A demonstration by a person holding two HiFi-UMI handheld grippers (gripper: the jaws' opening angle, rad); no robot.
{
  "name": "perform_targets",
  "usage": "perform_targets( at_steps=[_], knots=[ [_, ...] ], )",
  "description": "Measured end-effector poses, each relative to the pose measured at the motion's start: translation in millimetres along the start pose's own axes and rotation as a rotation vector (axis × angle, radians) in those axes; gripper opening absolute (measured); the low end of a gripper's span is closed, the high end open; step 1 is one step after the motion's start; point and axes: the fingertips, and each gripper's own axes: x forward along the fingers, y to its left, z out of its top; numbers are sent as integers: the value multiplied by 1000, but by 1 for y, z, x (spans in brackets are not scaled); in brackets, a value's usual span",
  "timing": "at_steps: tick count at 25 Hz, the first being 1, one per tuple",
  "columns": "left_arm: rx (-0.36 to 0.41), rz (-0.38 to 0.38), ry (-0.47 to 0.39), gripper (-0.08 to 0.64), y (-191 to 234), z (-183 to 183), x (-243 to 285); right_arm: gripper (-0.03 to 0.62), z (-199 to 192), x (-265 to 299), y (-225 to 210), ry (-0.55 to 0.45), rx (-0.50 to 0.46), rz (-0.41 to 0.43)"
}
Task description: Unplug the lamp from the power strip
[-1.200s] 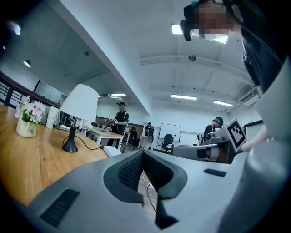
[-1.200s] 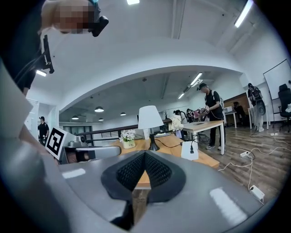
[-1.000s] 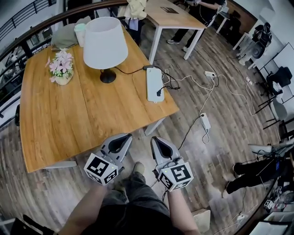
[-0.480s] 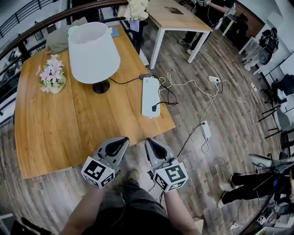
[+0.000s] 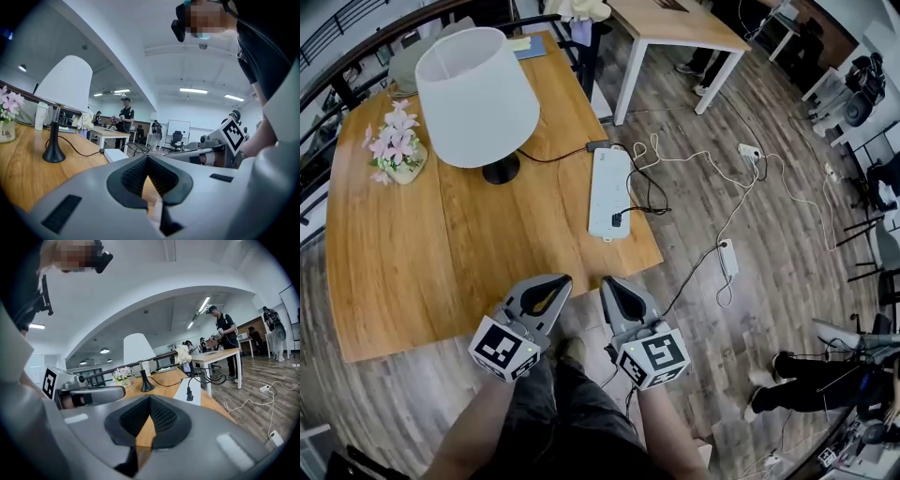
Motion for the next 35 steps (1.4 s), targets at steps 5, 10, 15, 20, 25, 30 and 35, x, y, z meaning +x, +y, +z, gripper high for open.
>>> perform_targets(
  at_steps=[5, 10, 15, 20, 25, 30, 35],
  knots=[
    [12, -30, 2, -3, 12, -3, 20, 9, -6, 11, -18, 9, 16, -40],
    [16, -73, 38, -3, 21, -8, 42, 9, -7, 15, -33, 28, 32, -105],
    [0, -98, 68, -2, 36, -11, 58, 9, -7, 29, -54, 42, 32, -170],
    [8, -135, 88, -2, 47, -15, 74, 9, -7, 41, -71, 56, 19, -241],
    [8, -164, 115, -2, 53, -26, 90, 49, -10, 51, -82, 89, 2, -290],
    [46, -160, 177, -2, 63, -37, 105, 65, -9, 64, -92, 112, -38, -339],
    [127, -187, 202, -2, 69, -40, 117, 91, -10, 75, -100, 133, -55, -376]
  ],
)
